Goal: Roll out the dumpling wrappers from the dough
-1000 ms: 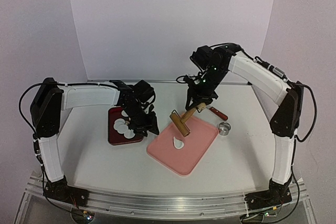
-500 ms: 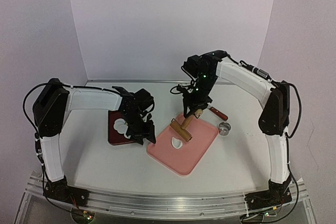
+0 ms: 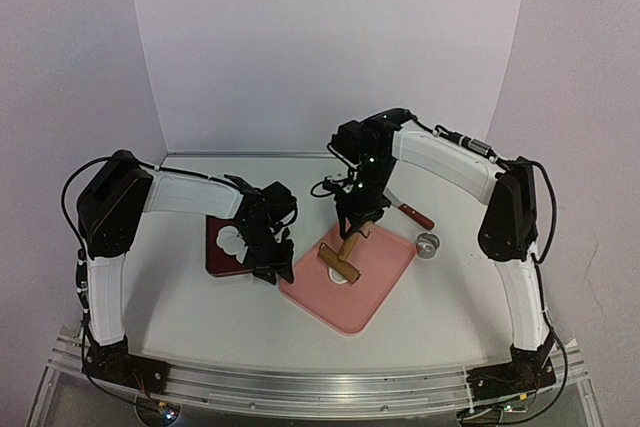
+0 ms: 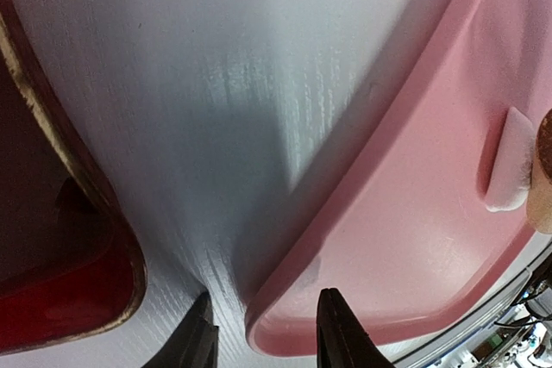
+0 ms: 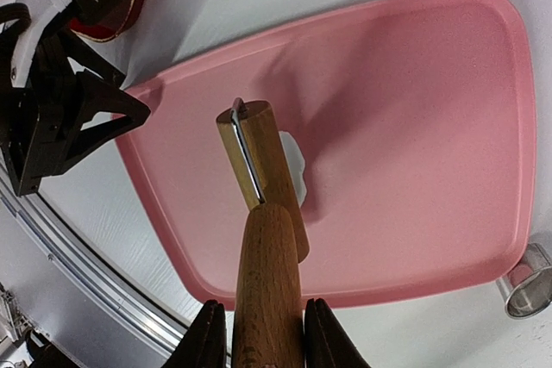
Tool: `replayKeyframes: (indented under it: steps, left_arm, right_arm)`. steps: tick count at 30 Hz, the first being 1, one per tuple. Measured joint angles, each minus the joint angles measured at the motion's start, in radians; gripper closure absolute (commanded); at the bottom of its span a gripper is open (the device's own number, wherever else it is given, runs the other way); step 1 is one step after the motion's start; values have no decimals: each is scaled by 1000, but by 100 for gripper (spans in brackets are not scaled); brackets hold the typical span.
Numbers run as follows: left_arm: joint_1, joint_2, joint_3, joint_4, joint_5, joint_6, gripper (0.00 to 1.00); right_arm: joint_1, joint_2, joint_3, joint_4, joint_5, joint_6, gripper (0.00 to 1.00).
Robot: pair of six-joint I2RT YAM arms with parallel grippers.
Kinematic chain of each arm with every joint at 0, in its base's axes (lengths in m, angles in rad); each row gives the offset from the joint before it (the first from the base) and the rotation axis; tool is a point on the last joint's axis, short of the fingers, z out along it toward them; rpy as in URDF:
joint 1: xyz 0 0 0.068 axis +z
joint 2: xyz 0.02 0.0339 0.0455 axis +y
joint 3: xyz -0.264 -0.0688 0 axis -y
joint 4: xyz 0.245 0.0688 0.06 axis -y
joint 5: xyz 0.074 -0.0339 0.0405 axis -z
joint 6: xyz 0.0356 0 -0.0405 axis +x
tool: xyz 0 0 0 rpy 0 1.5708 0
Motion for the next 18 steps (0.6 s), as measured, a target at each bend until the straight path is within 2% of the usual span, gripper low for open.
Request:
replayKeyframes:
  steps: [18]
  left_arm:
    - [7, 35, 32, -9, -9, -5, 90]
  right_arm:
    - [-11, 46, 13, -10, 24, 14, 100]
